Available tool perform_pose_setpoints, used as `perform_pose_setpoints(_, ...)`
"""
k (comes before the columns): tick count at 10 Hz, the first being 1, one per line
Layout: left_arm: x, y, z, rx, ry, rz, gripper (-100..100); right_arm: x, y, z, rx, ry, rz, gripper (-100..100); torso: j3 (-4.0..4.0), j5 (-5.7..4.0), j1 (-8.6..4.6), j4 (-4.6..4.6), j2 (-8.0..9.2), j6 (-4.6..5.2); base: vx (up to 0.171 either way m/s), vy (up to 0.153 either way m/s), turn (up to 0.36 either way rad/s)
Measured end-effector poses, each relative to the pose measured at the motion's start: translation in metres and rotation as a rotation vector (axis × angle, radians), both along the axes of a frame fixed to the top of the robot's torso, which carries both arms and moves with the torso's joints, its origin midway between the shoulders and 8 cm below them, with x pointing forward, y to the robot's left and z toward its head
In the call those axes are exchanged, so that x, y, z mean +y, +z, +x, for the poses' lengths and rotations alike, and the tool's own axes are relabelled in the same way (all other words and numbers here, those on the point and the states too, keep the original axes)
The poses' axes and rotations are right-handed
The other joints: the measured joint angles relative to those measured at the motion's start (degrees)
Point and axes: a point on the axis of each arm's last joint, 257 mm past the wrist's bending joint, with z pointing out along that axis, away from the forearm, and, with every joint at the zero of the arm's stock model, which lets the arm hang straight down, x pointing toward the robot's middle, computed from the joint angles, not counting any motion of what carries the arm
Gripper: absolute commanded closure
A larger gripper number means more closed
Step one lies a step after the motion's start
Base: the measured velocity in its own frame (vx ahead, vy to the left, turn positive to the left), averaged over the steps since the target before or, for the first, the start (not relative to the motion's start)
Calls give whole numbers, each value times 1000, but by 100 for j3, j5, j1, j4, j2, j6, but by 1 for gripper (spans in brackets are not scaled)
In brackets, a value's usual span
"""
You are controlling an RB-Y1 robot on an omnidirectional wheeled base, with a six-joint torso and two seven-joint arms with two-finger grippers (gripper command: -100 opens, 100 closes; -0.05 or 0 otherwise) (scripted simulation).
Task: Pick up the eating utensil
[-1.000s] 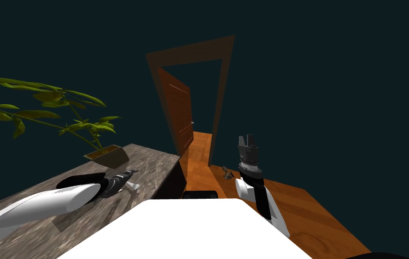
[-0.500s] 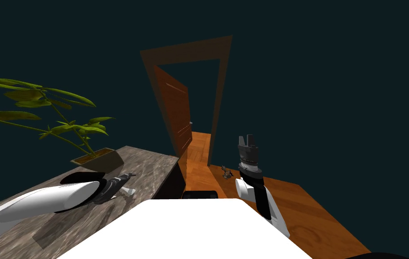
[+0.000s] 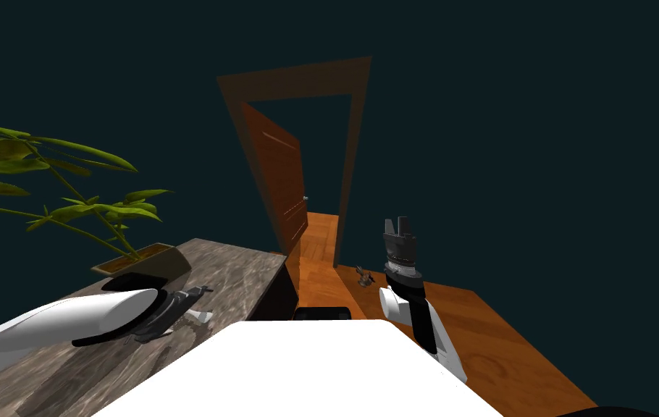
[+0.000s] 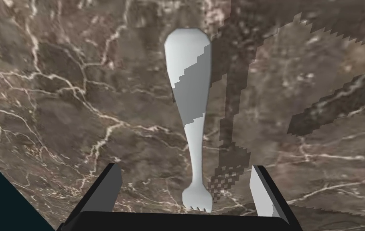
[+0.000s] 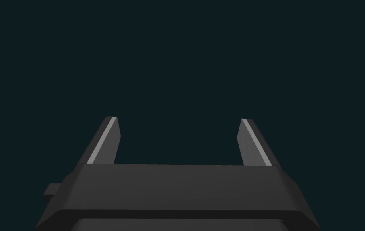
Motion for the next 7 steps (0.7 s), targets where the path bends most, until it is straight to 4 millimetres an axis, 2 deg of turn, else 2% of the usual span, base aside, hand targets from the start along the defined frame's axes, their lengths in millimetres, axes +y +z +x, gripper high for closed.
perform_pose_setpoints(1,-1,-1,-6,24,-1,-6,-100,0,0,0,0,0,0,0,1,0,-1,0,1,-1,3,7,-10)
perform_pose_setpoints(2,-1,-1,-7,29,-1,-7,0,0,0,0,0,0,0,0,2,-1,-4,1,3,-2,0,0,0)
perform_pose_setpoints(3,-1,-1,-7,28,-1,-7,-100,0,0,0,0,0,0,0,3,-1,-7,1,4,-2,-3,10,-89)
perform_pose_setpoints(6,0,-21,-11,29,18,-8,-100,0,0,0,0,0,0,0,5,1,0,2,8,-2,-7,16,-46)
perform_pose_setpoints(7,0,-21,-11,27,18,-8,100,0,0,0,0,0,0,0,4,2,1,1,6,-2,0,0,0)
